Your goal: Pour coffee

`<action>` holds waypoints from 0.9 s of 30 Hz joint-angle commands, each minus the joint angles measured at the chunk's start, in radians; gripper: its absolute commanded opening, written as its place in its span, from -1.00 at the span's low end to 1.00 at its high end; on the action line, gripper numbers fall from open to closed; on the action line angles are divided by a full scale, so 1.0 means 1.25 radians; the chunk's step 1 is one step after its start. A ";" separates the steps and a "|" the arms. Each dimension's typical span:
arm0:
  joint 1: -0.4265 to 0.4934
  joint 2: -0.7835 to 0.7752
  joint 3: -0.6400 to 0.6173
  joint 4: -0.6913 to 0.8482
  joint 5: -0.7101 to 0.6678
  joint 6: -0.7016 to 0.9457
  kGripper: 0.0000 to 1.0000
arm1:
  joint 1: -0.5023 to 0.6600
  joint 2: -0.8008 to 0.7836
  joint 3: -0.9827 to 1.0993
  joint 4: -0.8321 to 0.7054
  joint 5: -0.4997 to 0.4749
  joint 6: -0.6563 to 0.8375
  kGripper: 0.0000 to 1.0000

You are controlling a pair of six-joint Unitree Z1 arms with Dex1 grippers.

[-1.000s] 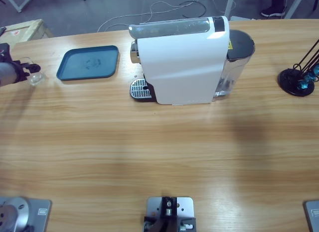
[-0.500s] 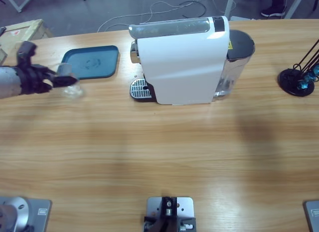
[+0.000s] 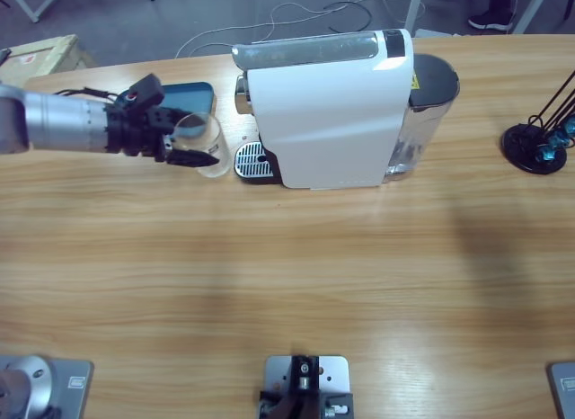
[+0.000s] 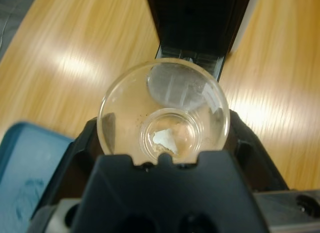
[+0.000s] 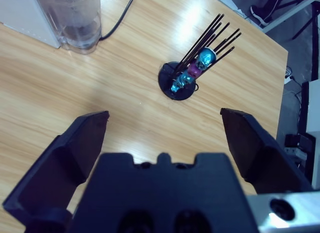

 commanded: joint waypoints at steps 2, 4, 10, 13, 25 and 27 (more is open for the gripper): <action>-0.008 0.078 -0.029 -0.023 -0.117 0.010 -1.00 | 0.001 -0.010 0.053 -0.007 0.003 0.016 1.00; -0.013 0.092 -0.039 -0.023 -0.118 0.007 -1.00 | 0.001 -0.010 0.054 -0.007 0.003 0.016 1.00; -0.038 0.131 -0.089 -0.023 -0.110 0.001 -1.00 | 0.001 -0.006 0.054 -0.008 0.003 0.016 1.00; -0.056 0.136 -0.095 -0.023 -0.099 0.000 -1.00 | 0.001 -0.005 0.053 -0.008 0.003 0.016 1.00; -0.083 0.147 -0.119 0.026 -0.003 -0.004 0.01 | 0.001 -0.004 0.052 -0.010 0.002 0.016 1.00; -0.100 0.154 -0.125 0.026 0.031 -0.009 0.64 | 0.001 -0.004 0.052 -0.009 0.002 0.016 1.00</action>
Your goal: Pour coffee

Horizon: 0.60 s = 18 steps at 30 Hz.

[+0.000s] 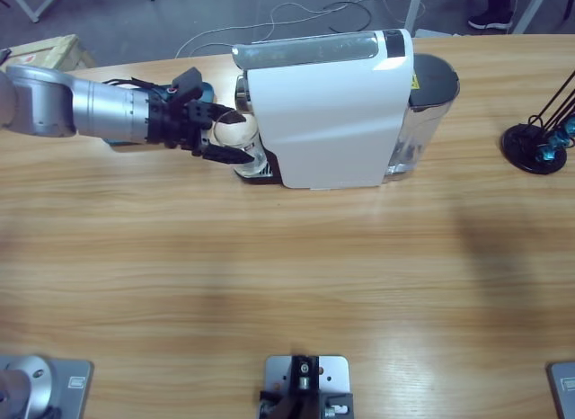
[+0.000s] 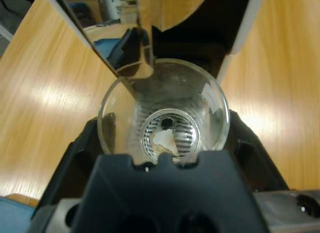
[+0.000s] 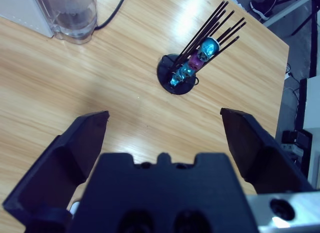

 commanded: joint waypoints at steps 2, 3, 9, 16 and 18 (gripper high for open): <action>-0.047 0.063 -0.032 0.034 0.125 -0.011 0.85 | 0.001 -0.003 0.023 -0.006 0.002 0.011 1.00; -0.048 0.063 -0.032 0.034 0.126 -0.011 0.85 | 0.001 -0.003 0.022 -0.006 0.002 0.011 1.00; -0.045 0.052 -0.023 0.032 0.087 -0.014 0.95 | 0.001 0.005 0.024 -0.016 0.002 0.011 1.00; 0.016 0.004 0.010 0.022 -0.034 -0.028 0.96 | 0.001 0.006 0.031 -0.024 0.004 0.011 1.00; 0.035 -0.025 0.021 0.022 -0.043 -0.031 0.96 | 0.001 0.006 0.030 -0.026 0.004 0.011 1.00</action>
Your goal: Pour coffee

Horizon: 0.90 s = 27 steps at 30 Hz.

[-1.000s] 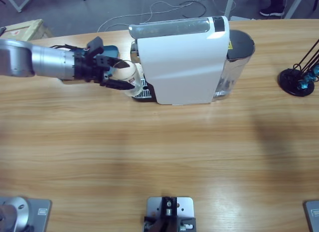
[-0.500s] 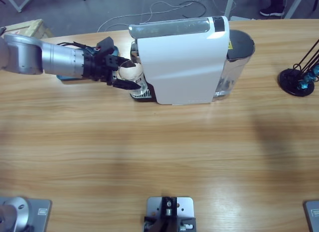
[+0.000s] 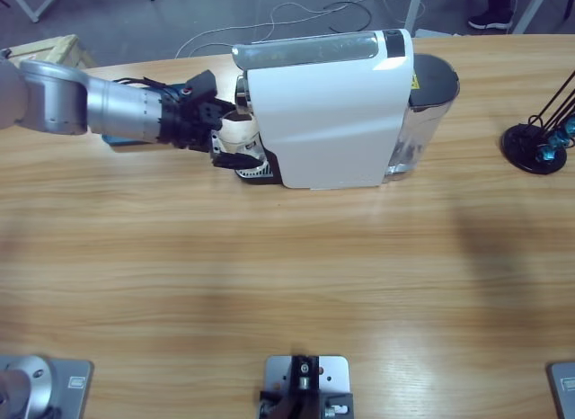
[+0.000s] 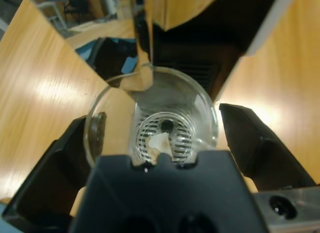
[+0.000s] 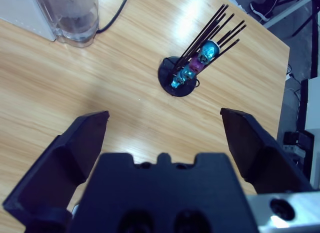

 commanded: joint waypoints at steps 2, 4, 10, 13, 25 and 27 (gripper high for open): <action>0.066 -0.066 0.056 0.004 -0.065 -0.018 0.96 | 0.001 0.008 0.026 -0.017 0.004 0.011 1.00; 0.078 -0.095 0.071 0.004 -0.065 -0.020 0.96 | 0.001 0.011 0.021 -0.019 0.003 0.011 1.00; 0.154 -0.234 0.156 0.004 -0.103 -0.087 0.96 | -0.052 0.098 -0.160 -0.013 0.013 -0.009 0.87; 0.115 -0.344 0.194 0.039 0.018 -0.125 0.96 | -0.190 0.216 -0.339 0.008 0.154 -0.010 0.46; -0.033 -0.583 0.210 0.238 0.317 -0.477 1.00 | -0.287 0.689 -0.850 0.137 0.297 -0.147 -1.00; -0.033 -0.584 0.217 0.238 0.317 -0.477 1.00 | -0.287 0.726 -0.881 0.145 0.345 -0.147 -1.00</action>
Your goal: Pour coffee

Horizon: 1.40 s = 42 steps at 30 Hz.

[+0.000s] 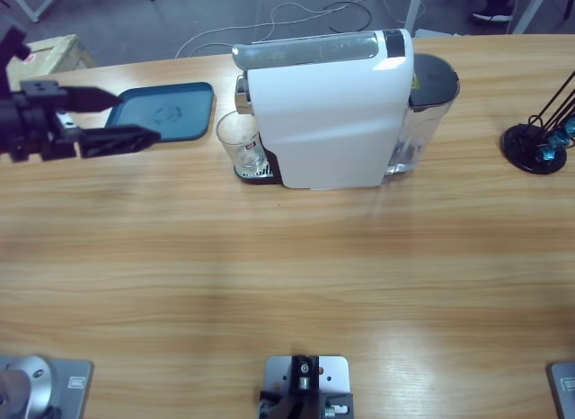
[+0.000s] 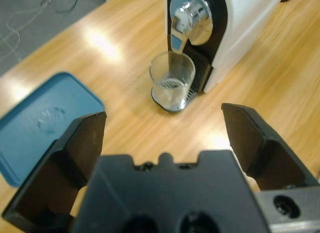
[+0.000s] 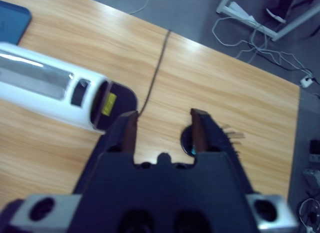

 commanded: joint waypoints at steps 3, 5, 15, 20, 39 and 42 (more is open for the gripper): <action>-0.018 -0.051 0.042 0.045 0.024 -0.033 1.00 | -0.019 0.263 -0.143 0.028 0.170 -0.026 -1.00; -0.019 -0.044 0.040 0.039 0.034 -0.040 0.99 | -0.018 0.286 -0.149 0.028 0.188 -0.028 -1.00; -0.030 -0.028 0.054 0.035 0.069 -0.039 1.00 | 0.004 0.337 -0.188 0.067 0.221 -0.014 -1.00; -0.036 -0.025 0.057 0.034 0.037 -0.038 1.00 | 0.016 0.340 -0.189 0.082 0.230 -0.009 -1.00; -0.036 -0.021 0.067 0.028 0.030 -0.039 1.00 | 0.016 0.373 -0.175 0.084 0.215 -0.011 -1.00; -0.036 -0.020 0.068 0.025 0.030 -0.039 1.00 | 0.016 0.373 -0.158 0.084 0.213 -0.015 -1.00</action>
